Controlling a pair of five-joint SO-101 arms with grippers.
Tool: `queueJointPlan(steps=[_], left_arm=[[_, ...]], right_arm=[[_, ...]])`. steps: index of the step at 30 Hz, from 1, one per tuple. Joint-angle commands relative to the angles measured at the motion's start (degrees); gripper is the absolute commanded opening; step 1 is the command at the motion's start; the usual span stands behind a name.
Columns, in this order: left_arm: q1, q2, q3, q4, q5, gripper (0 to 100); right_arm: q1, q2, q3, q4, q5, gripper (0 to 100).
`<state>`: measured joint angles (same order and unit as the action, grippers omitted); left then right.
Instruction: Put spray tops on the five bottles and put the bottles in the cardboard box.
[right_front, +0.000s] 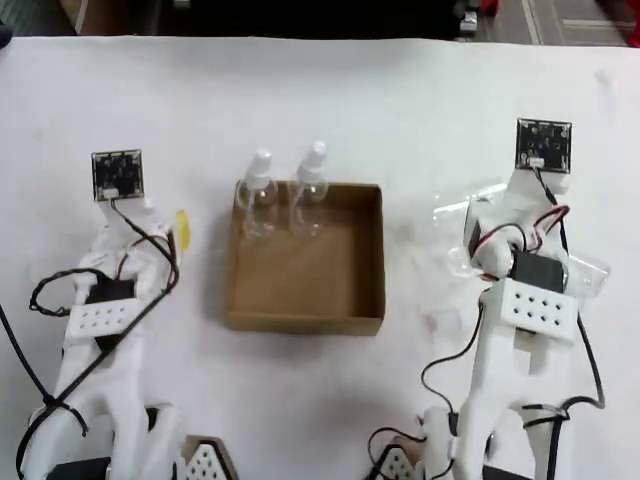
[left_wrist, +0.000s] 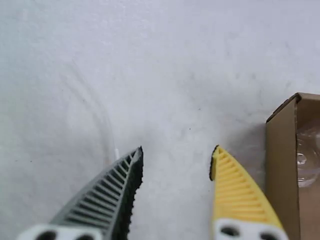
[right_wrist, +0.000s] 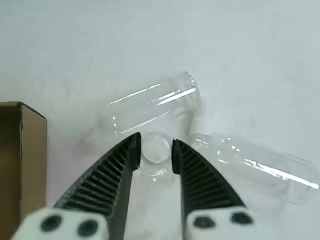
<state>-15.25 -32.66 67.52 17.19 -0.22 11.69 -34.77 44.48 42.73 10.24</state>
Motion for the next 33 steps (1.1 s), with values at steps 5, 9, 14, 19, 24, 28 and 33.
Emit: queueJointPlan(steps=[5, 9, 14, 19, 24, 28, 33], left_arm=[[-0.31, -0.40, -3.08, -0.79, -0.70, 21], [-0.31, -0.40, -3.08, -0.79, -0.70, 21], [-0.31, -0.40, -3.08, -0.70, -0.70, 21], [-0.31, -0.40, -3.08, -0.62, -0.70, 21], [-0.31, -0.40, -3.08, -0.62, -0.70, 21], [-0.31, -0.40, -3.16, -0.88, -0.70, 21], [-0.31, -0.40, -3.16, -0.97, -0.70, 21]], right_arm=[[-8.22, -10.68, -12.84, 13.05, 0.18, 1.7], [-13.05, -14.73, -16.18, 16.66, 0.18, 1.7], [-20.44, -17.27, -16.09, 16.84, -0.70, 1.7], [-26.33, -17.10, -15.21, 14.02, -7.21, 1.7], [-28.09, -17.10, -6.42, 2.33, -8.35, 1.7], [-28.18, -17.10, 0.53, -4.97, -8.44, 1.7], [-28.18, -17.10, 3.43, -9.10, -8.44, 1.7]])
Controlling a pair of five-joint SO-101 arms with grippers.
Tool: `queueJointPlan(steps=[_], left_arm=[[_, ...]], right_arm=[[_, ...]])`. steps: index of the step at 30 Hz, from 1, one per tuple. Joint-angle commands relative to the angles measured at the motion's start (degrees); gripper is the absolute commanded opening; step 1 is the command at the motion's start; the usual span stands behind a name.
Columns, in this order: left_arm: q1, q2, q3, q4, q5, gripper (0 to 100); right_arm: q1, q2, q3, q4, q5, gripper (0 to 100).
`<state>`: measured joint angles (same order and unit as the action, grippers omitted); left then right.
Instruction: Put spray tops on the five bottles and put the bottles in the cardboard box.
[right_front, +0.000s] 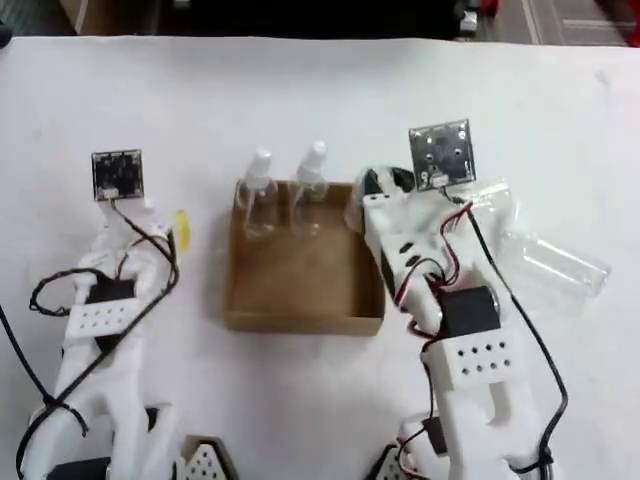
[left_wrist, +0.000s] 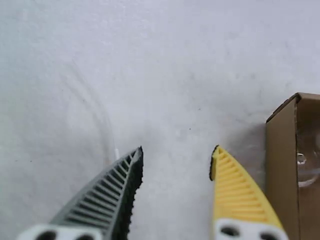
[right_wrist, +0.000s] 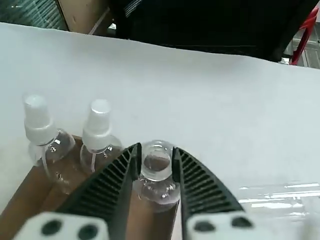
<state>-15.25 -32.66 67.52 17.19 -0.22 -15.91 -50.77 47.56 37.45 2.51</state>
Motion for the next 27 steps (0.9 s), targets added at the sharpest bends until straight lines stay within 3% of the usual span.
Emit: queueJointPlan(steps=[1, 9, 27], left_arm=[[-0.31, -0.40, -3.16, -1.05, -0.70, 21], [-0.31, -0.40, -3.08, -0.88, -0.70, 21], [-0.40, -0.40, -3.08, -0.88, -0.70, 21]], right_arm=[[-0.66, -1.10, 0.44, -3.82, -0.70, 1.7], [-4.53, -0.92, 0.62, -3.82, -0.62, 1.7], [-1.89, 17.19, -6.24, -5.85, -0.26, 1.7]])
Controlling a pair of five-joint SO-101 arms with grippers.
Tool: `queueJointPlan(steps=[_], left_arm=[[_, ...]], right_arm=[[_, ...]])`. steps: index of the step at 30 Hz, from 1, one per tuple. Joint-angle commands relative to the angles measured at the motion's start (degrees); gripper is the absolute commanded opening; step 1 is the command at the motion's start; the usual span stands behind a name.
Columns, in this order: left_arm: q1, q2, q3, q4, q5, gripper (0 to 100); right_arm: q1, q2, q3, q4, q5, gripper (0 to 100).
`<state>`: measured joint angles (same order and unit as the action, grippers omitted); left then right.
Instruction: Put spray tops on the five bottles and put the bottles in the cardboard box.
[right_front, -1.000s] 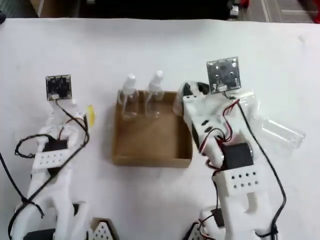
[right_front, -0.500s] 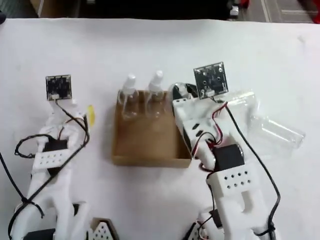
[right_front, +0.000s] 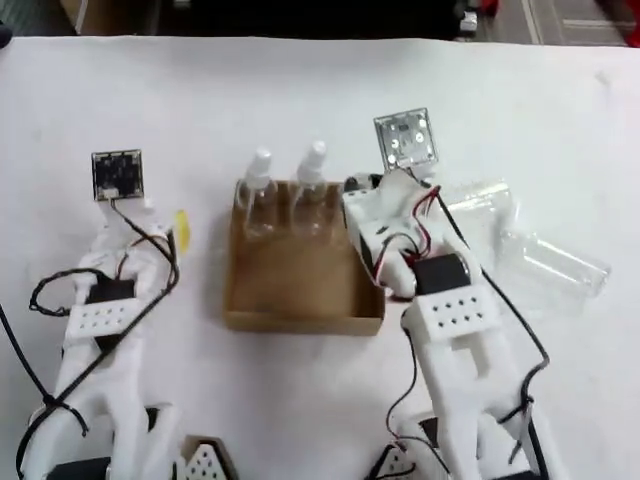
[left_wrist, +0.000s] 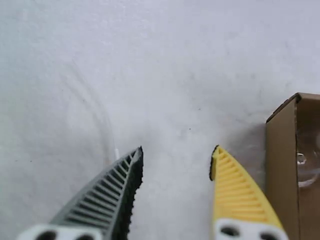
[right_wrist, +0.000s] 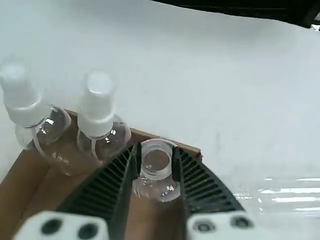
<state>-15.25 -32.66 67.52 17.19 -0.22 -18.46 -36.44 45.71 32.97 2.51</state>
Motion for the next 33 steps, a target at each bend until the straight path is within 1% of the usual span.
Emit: queueJointPlan(steps=[1, 6, 25, 29, 33], left_arm=[[-0.40, -0.40, -3.08, -0.88, -0.70, 21], [-0.40, -0.40, -3.08, -0.88, -0.70, 21], [-0.40, -0.40, -3.08, -0.88, -0.70, 21], [-0.40, -0.40, -3.08, -0.79, -0.70, 21], [-0.40, -0.40, -3.08, -0.79, -0.70, 21]], right_arm=[[0.66, 3.82, -4.57, -1.36, -0.35, 1.7], [0.75, 6.73, -4.48, -4.44, -0.18, 1.7], [0.75, 8.48, -4.48, -5.85, -0.09, 2.1], [0.75, 8.48, -4.13, -8.31, -0.09, 2.1], [0.66, 8.48, -4.31, -8.31, -0.09, 2.1]])
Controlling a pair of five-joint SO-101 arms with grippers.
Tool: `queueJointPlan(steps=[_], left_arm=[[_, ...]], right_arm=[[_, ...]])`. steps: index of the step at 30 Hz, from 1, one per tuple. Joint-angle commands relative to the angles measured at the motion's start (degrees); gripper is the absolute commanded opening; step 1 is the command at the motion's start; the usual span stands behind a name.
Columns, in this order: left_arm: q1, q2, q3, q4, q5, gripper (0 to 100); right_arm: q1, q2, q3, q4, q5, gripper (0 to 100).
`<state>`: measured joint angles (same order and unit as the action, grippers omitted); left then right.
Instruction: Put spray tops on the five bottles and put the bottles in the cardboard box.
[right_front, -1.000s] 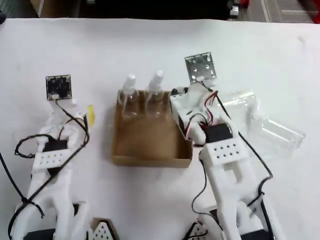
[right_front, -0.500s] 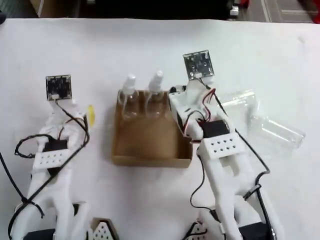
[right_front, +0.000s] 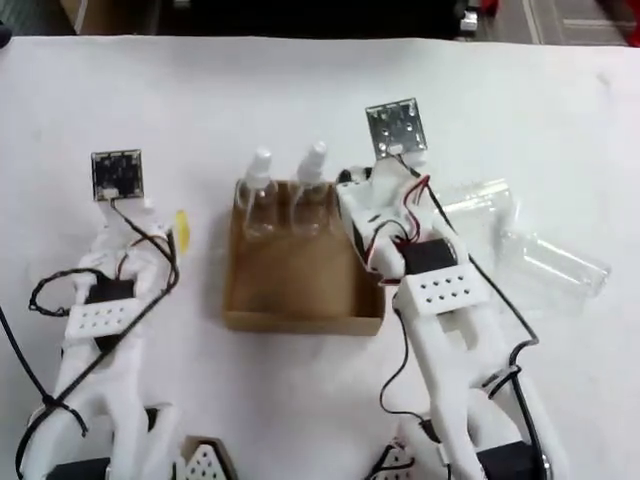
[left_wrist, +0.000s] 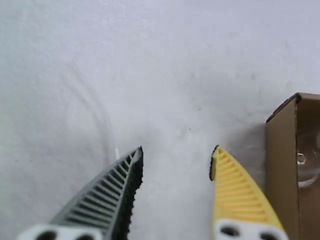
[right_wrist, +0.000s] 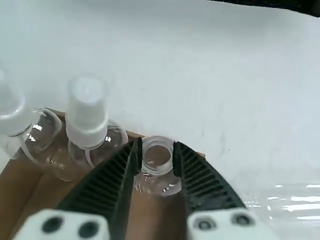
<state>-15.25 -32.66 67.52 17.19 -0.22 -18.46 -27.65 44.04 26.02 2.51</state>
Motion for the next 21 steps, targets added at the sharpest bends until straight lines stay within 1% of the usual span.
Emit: queueJointPlan(steps=[1, 10, 21], left_arm=[[-0.40, -0.40, -3.08, -0.70, -0.70, 21], [-0.40, -0.40, -3.08, -0.70, -0.70, 21], [-0.40, -0.40, -3.08, -0.70, -0.70, 21]], right_arm=[[0.66, -0.31, -2.64, -1.36, -0.09, 2.1], [1.71, -0.22, -2.37, -2.51, 3.52, 1.9], [1.54, 1.19, -2.55, -2.51, 3.08, 1.9]])
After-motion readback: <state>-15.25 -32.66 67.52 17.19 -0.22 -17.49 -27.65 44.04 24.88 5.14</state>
